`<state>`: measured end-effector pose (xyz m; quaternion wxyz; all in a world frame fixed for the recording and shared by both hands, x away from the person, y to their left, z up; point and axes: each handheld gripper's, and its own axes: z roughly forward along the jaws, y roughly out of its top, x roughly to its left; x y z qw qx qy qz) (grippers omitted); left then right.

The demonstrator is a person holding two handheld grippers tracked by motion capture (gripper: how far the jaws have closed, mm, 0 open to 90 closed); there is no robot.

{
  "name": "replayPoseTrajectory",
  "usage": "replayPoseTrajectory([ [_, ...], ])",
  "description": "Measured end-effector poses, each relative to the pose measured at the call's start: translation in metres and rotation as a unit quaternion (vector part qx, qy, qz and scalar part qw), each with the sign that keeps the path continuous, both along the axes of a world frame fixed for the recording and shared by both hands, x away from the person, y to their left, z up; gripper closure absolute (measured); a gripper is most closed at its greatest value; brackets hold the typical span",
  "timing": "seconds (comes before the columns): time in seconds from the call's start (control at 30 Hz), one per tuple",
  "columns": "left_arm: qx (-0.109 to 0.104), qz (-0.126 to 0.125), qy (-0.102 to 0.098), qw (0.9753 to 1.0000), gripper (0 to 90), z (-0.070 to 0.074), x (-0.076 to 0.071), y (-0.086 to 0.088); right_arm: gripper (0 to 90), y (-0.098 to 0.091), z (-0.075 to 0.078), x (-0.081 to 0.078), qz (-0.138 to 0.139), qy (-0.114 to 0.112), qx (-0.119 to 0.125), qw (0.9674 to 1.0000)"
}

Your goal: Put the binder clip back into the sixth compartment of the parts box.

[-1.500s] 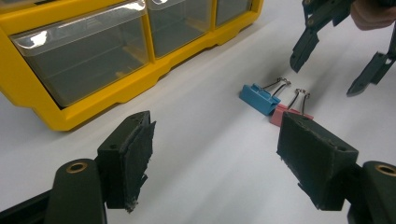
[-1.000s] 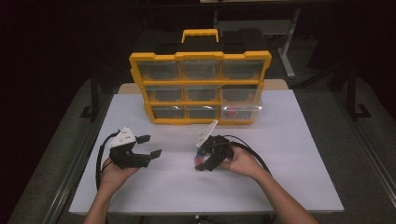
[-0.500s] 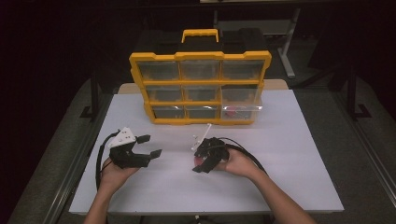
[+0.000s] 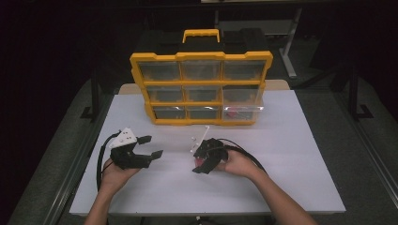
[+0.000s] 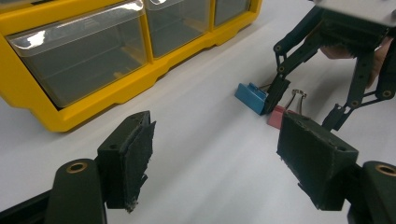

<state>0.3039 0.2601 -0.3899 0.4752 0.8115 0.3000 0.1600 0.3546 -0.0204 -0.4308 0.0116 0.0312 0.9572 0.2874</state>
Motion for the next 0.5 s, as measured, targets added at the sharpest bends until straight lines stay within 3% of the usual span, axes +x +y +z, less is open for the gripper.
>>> replayPoseTrajectory([
  [0.1,-0.002,0.000,0.000,1.0000,26.5,0.0002,-0.0001,0.0007,38.8,0.0007,-0.0046,0.0004,0.001,-0.002,-0.011,0.9999],
  [0.5,-0.001,0.001,-0.001,1.0000,26.5,0.0007,-0.0002,0.0009,46.6,-0.0029,-0.0020,-0.0008,-0.006,0.004,-0.017,0.9998],
])
